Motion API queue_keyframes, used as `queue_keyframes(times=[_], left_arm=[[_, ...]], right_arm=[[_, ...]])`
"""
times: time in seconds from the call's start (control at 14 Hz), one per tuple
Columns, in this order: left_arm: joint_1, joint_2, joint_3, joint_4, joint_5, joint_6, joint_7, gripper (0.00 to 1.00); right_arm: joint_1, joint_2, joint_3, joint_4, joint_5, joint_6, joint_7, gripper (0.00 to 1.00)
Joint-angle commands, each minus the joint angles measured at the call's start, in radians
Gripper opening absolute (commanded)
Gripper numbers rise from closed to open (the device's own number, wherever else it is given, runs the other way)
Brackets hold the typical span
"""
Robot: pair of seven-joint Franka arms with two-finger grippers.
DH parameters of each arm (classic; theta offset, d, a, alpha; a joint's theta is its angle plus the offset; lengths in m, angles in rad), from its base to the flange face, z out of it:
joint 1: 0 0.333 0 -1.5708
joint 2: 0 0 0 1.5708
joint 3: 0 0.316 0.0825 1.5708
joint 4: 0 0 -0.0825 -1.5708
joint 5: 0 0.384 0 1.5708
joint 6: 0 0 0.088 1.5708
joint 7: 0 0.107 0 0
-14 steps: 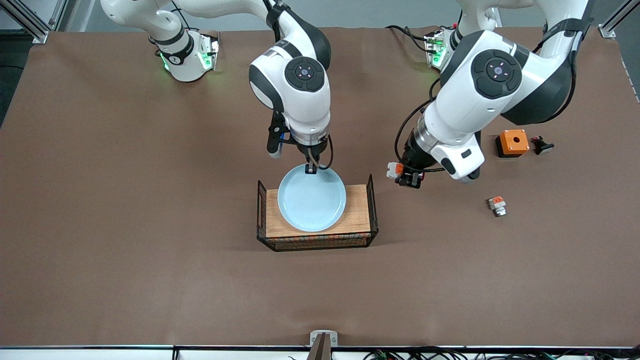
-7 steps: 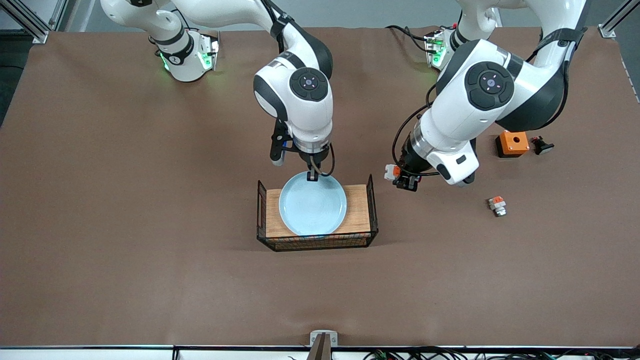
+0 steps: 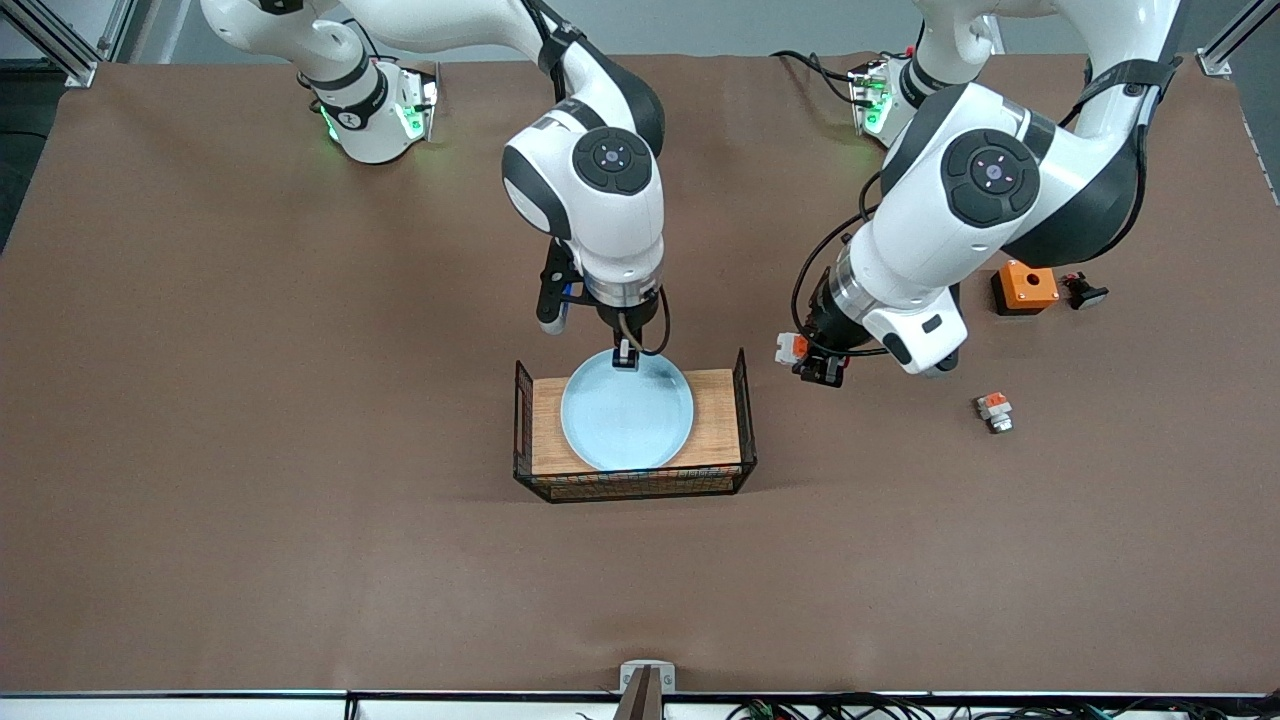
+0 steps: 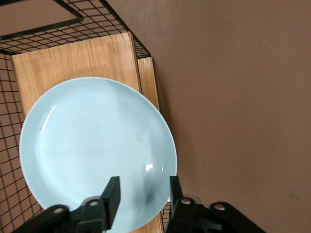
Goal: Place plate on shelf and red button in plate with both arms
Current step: 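Release the plate and withdraw the right gripper while the left gripper approaches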
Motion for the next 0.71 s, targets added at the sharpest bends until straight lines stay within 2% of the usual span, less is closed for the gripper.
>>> queue_keyframes(times=[0.0,0.36,0.5,0.64], left_arm=[[0.004,0.0,-0.004,0.009,-0.01,-0.004,0.005,0.19],[-0.01,0.0,-0.004,0.011,-0.011,-0.004,-0.012,0.19],[-0.021,0.0,-0.006,0.011,-0.013,-0.004,-0.029,0.19],[-0.045,0.015,-0.006,0.014,-0.014,0.005,-0.061,0.19]], right_arm=[[-0.001,0.018,0.005,0.034,-0.022,-0.009,0.025,1.0],[-0.039,0.015,0.014,0.072,-0.01,-0.025,0.002,1.0],[-0.057,0.013,0.017,0.107,0.001,-0.086,-0.101,1.0],[-0.097,0.009,0.015,0.153,0.068,-0.168,-0.244,1.0]])
